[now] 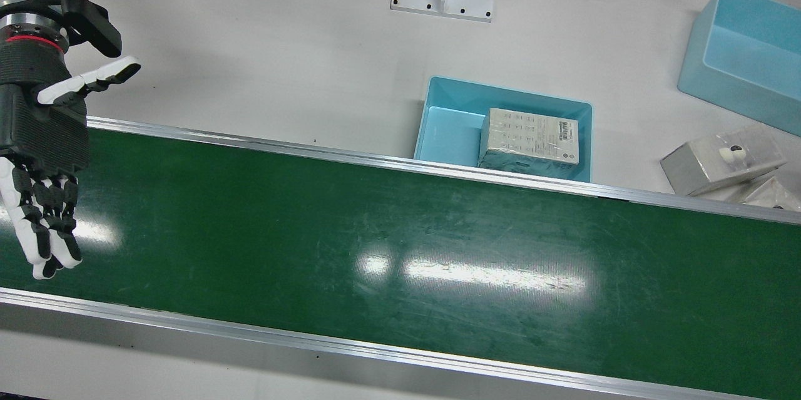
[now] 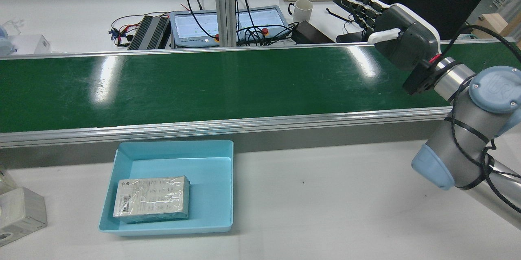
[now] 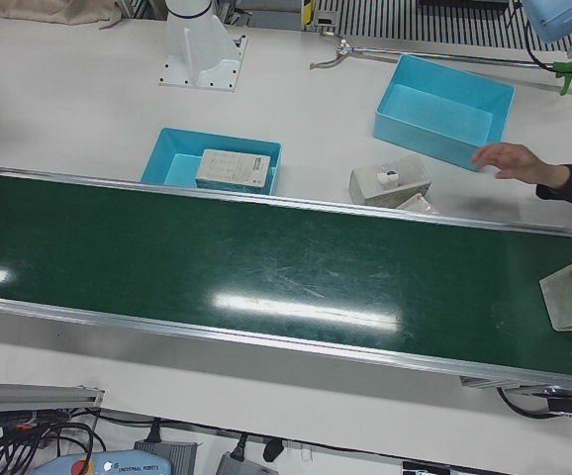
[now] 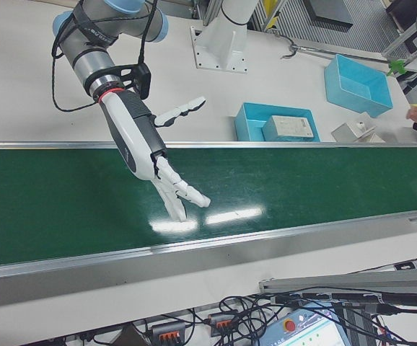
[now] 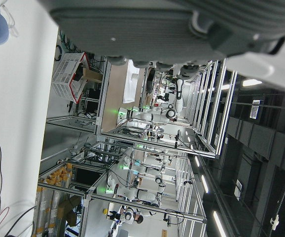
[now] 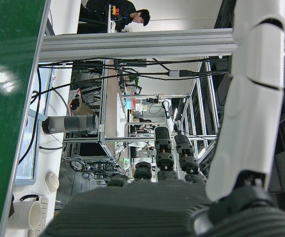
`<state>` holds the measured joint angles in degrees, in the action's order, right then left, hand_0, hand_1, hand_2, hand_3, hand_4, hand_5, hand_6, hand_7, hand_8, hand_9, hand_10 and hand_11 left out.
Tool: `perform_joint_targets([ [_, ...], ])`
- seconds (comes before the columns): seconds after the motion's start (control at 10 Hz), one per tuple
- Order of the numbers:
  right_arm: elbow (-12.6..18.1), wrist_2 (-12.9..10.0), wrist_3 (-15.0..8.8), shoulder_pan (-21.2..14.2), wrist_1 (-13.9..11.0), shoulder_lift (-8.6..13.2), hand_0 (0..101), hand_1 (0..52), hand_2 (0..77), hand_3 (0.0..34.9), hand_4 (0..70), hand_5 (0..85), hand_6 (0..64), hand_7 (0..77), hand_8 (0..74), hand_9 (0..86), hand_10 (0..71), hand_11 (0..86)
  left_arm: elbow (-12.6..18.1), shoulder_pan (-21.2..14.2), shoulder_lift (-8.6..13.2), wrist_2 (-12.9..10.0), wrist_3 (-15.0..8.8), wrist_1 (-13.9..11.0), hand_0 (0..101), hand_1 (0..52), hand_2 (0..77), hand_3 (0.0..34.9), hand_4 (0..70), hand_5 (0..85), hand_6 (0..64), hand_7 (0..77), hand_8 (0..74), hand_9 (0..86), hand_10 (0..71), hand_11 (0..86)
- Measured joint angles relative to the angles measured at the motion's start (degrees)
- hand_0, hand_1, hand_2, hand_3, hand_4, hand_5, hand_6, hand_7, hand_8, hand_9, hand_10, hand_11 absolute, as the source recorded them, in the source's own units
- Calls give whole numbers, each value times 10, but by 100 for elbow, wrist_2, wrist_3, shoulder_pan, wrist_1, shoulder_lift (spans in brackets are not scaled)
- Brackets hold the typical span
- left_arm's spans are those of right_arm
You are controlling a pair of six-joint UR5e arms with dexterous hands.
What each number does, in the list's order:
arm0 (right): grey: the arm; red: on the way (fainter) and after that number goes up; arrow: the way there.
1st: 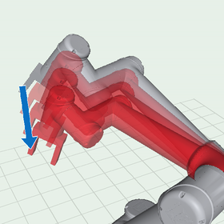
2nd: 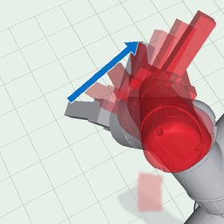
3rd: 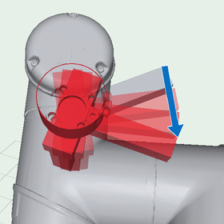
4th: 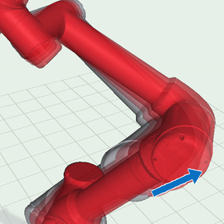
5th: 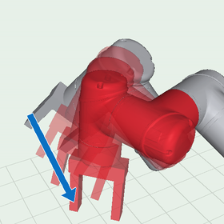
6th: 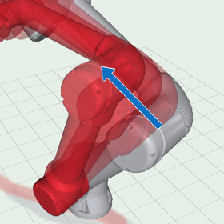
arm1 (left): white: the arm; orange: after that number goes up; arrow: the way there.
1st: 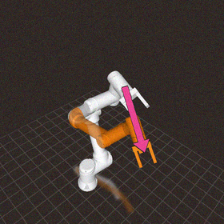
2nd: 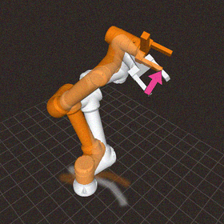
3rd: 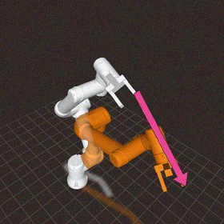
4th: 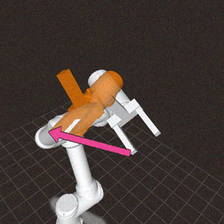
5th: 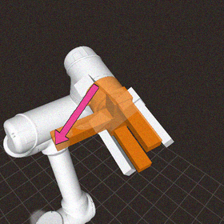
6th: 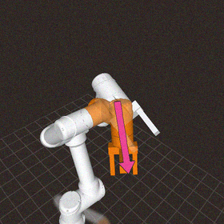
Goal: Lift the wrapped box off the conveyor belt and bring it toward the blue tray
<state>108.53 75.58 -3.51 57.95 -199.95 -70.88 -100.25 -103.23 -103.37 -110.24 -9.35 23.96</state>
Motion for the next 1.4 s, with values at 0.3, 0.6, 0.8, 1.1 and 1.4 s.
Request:
perform_joint_targets([
  [0.3, -133, -2, 3, -62, 6, 36, 464, 104, 49, 0, 82, 44, 38, 93, 16, 16, 0, 11, 0, 0, 0, 0, 0, 0, 0, 0, 11, 0, 0, 11, 5, 5, 5, 5, 5, 5],
  [0.6, -301, -8, -11, -138, 12, 224, 462, 104, 60, 0, 104, 71, 55, 136, 33, 16, 0, 11, 0, 0, 0, 0, 0, 0, 0, 0, 11, 0, 0, 11, 5, 5, 5, 5, 5, 5],
  [0.8, -492, -4, -9, -174, 10, 522, 467, 147, 98, 0, 158, 93, 104, 224, 33, 60, 0, 11, 0, 0, 0, 0, 0, 0, 0, 0, 5, 0, 0, 11, 5, 5, 5, 5, 5, 5],
  [1.1, -721, 0, -1, -239, 2, 906, 475, 131, 109, 0, 169, 109, 125, 267, 49, 87, 0, 11, 0, 0, 0, 0, 0, 0, 0, 0, 11, 0, 0, 11, 5, 5, 5, 5, 5, 5],
  [1.4, -760, 0, 0, -289, 8, 935, 471, 115, 114, 0, 180, 120, 136, 284, 65, 114, 11, 27, 0, 0, 0, 0, 0, 0, 0, 0, 5, 0, 0, 11, 5, 5, 5, 5, 0, 5],
])
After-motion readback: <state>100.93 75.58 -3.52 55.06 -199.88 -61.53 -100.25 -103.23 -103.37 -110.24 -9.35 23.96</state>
